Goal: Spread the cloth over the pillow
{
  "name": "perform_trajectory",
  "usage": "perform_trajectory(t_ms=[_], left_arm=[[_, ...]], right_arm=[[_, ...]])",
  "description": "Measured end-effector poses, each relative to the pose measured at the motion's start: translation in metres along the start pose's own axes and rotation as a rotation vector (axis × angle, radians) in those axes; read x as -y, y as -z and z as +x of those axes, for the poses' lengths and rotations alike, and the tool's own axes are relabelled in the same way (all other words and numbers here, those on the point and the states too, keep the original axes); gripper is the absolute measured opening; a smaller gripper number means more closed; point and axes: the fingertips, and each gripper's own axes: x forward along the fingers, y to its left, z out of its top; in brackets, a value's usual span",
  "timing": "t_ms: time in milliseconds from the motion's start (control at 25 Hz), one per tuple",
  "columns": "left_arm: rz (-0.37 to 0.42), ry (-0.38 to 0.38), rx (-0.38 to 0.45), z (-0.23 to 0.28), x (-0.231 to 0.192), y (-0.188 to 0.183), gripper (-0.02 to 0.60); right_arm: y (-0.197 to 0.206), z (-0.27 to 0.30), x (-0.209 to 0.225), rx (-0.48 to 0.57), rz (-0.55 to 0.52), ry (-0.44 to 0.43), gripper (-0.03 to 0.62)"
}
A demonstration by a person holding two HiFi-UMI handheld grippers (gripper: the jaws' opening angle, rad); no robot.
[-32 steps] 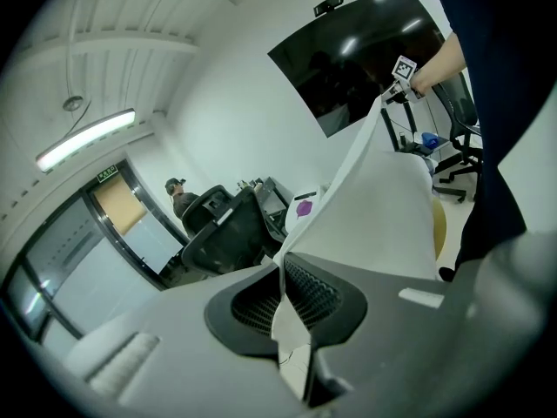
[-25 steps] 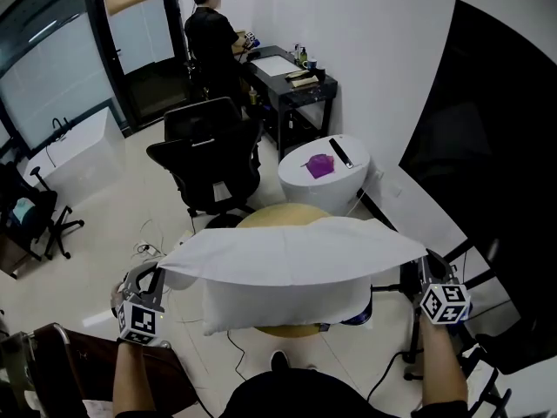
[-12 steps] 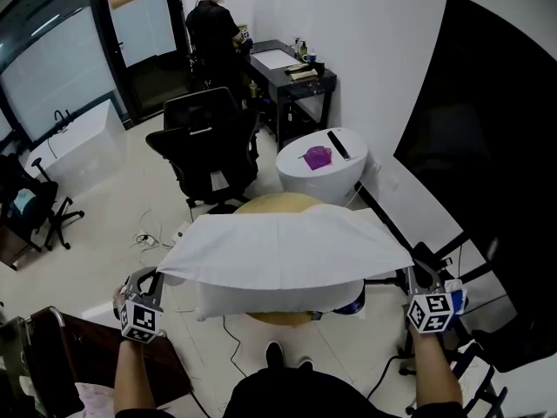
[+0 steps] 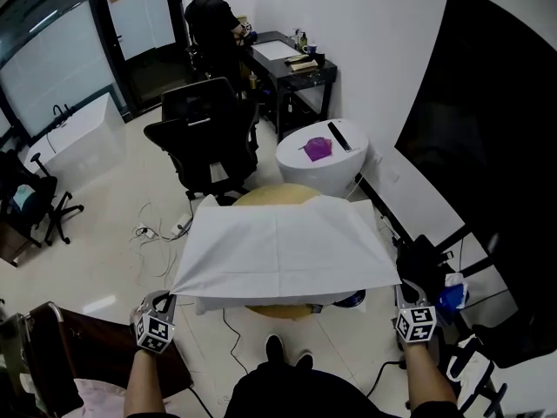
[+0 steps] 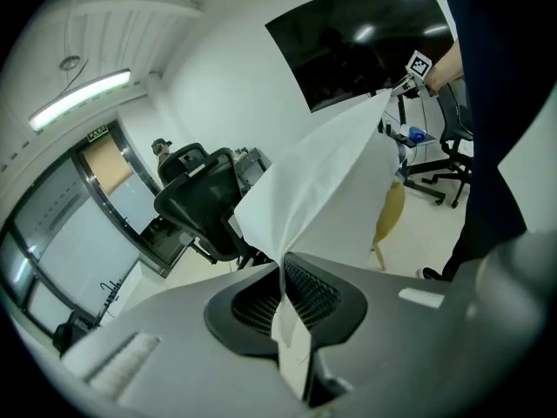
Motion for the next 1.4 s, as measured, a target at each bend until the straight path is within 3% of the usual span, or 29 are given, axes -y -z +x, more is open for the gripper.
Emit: perform_trajectory(t_ms=[200, 680, 1080, 1240, 1400], left_arm=[[0.034, -0.046, 0.025, -0.001, -0.028, -0.024, 0.002], [0.171, -0.251, 0.172, -0.030, -0.172, -0.170, 0.002], [0.209, -0.323, 0.282, -0.078, -0.231, -0.244, 0.002], [0.221, -0.334, 0.258, -0.085, -0.235, -0.242, 0.002], [0.213, -0.284, 0.224, -0.077, -0.207, -0.205, 0.002]], right_arm=[[-0.028, 0.011, 0.006, 0.053, -0.020, 0.015, 0.015], [-0.222, 0.034, 0.039, 0.293, -0.140, 0.065, 0.015], [-0.335, 0.005, 0.054, 0.468, -0.166, 0.078, 0.015], [-0.341, -0.003, 0.049, 0.467, -0.178, 0.060, 0.015], [-0.290, -0.003, 0.037, 0.408, -0.182, 0.027, 0.015]])
